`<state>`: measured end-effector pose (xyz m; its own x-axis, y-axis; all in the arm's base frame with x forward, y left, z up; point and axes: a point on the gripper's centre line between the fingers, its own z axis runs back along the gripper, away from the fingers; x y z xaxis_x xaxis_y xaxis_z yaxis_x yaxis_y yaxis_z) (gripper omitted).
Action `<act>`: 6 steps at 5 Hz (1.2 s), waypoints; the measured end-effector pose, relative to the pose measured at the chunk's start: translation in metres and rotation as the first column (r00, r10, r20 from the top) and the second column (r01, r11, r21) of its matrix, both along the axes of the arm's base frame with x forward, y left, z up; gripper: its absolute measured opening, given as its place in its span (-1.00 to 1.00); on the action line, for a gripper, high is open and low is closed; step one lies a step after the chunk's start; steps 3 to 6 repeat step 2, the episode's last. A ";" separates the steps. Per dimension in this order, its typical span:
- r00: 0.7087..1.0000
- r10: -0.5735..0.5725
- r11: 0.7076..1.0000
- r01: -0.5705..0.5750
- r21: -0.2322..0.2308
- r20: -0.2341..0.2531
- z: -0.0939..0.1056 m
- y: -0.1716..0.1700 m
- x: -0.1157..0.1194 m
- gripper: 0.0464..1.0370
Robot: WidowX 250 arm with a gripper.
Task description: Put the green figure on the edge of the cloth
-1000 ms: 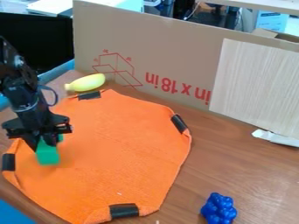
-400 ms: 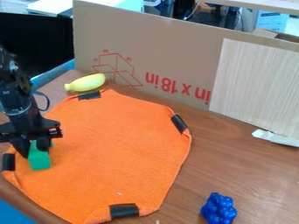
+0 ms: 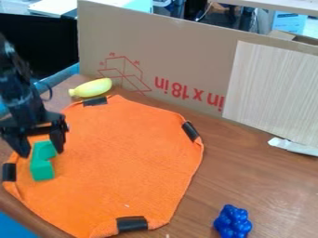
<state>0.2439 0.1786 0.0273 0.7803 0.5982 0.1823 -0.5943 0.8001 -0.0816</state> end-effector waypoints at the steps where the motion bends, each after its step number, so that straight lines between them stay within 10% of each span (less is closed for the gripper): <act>1: 1.000 0.006 0.998 -0.006 -0.058 0.000 0.034 -0.009 -0.002 0.92; 2: 1.000 0.024 0.996 -0.024 -0.084 -0.003 0.075 -0.023 -0.007 0.92; 6: 1.000 0.024 0.996 -0.024 -0.084 -0.003 0.075 -0.023 -0.007 0.92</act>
